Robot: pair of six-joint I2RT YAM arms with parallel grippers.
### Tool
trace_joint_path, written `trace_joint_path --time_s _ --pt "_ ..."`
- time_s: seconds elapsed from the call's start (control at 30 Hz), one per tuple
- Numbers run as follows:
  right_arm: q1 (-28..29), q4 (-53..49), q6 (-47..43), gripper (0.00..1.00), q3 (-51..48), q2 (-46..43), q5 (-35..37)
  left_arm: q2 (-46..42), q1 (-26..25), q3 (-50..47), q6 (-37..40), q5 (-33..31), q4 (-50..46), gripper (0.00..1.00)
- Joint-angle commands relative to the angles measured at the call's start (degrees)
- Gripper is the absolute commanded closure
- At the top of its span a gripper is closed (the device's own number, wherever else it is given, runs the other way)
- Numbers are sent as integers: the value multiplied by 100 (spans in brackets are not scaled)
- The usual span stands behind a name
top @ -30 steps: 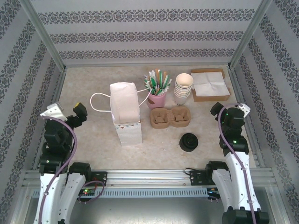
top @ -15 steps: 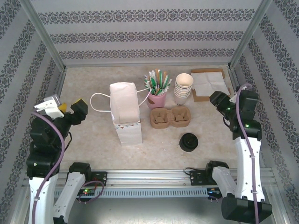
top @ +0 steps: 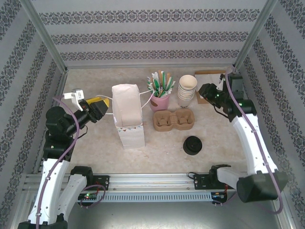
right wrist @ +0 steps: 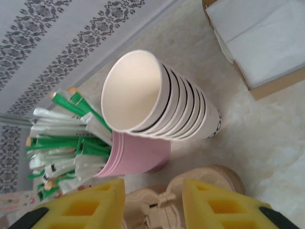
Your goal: Pack the takeout coffee
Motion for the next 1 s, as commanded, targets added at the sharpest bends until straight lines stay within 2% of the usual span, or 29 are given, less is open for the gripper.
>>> trace_joint_path --time_s 0.0,0.27,0.37,0.5,0.93,0.97 --pt "112 290 151 63 319 333 293 -221 3 -157 115 368 821 35" --pt "391 323 2 63 738 1081 1013 -348 8 -520 -41 286 962 35" --pt "400 332 11 67 837 1272 1024 -494 7 -598 -11 79 882 37" --pt "418 379 54 67 897 1458 999 -446 7 -673 -169 283 1055 39" --pt "452 539 219 70 1000 1847 993 -386 7 -753 -258 369 1131 38" --pt "461 545 242 73 994 1867 981 -388 7 -753 -257 368 1144 38"
